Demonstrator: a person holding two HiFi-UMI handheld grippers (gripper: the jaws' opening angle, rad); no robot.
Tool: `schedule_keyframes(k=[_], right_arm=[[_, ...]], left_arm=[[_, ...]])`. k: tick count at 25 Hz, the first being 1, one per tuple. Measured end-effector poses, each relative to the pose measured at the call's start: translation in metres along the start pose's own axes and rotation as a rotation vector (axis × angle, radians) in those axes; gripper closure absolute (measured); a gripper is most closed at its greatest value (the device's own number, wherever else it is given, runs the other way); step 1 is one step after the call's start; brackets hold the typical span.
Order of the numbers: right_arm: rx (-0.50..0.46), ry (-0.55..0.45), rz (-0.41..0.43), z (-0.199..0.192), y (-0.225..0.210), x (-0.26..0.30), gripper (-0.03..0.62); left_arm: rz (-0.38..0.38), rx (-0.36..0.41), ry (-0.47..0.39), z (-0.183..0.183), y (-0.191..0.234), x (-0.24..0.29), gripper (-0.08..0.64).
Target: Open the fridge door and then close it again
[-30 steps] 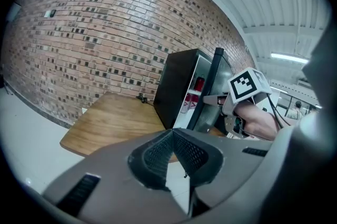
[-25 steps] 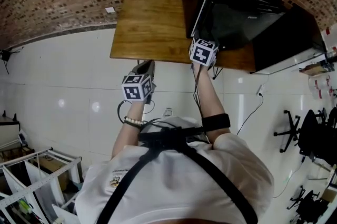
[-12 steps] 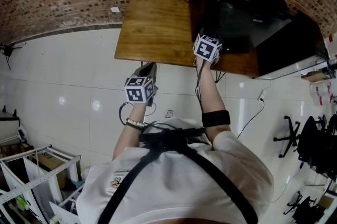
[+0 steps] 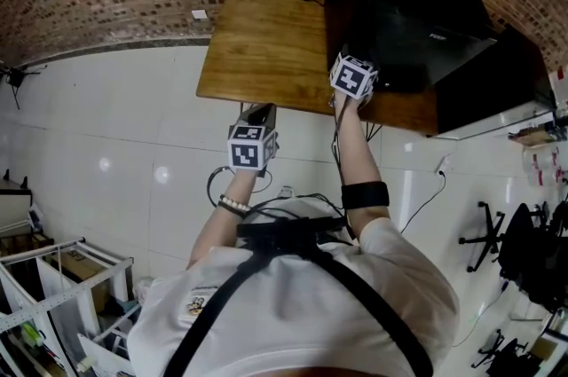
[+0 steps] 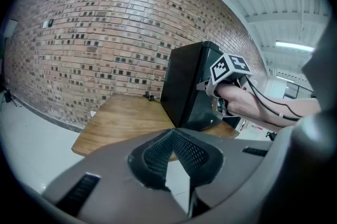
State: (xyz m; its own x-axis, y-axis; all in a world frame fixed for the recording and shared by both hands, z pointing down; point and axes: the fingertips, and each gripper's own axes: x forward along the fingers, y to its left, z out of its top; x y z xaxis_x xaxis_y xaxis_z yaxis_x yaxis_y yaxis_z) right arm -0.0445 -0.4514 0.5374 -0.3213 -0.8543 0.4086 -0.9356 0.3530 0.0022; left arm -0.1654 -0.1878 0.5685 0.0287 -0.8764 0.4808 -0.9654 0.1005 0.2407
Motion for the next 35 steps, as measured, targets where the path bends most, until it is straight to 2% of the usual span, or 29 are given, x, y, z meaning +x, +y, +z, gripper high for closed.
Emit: schedule_keyframes(k=[8, 9, 10, 14, 17, 21, 26, 35], right_arm=[[-0.005, 0.008, -0.003, 0.002, 0.001, -0.004, 0.353], [-0.01, 0.003, -0.009, 0.002, -0.003, -0.012, 0.388], [-0.015, -0.003, -0.005, 0.002, -0.006, -0.021, 0.501], [-0.011, -0.028, 0.074, -0.011, -0.015, -0.068, 0.506], [-0.033, -0.052, 0.139, -0.027, -0.022, -0.114, 0.575], [-0.035, -0.071, 0.238, -0.051, -0.041, -0.162, 0.577], [-0.028, -0.055, 0.301, -0.082, -0.081, -0.215, 0.578], [0.024, 0.011, 0.274, -0.143, -0.161, -0.293, 0.578]], left_arm=[[0.006, -0.008, 0.002, -0.002, -0.003, -0.01, 0.558], [0.004, -0.008, 0.002, -0.003, -0.006, -0.012, 0.558], [0.001, -0.008, 0.0, -0.003, -0.01, -0.012, 0.558], [-0.032, 0.008, -0.017, -0.002, -0.034, -0.007, 0.558], [-0.07, 0.027, -0.026, -0.004, -0.061, -0.005, 0.558], [-0.105, 0.052, -0.058, -0.001, -0.106, -0.004, 0.56], [-0.161, 0.095, -0.069, -0.009, -0.169, -0.01, 0.558], [-0.221, 0.144, -0.073, -0.038, -0.253, -0.036, 0.558]])
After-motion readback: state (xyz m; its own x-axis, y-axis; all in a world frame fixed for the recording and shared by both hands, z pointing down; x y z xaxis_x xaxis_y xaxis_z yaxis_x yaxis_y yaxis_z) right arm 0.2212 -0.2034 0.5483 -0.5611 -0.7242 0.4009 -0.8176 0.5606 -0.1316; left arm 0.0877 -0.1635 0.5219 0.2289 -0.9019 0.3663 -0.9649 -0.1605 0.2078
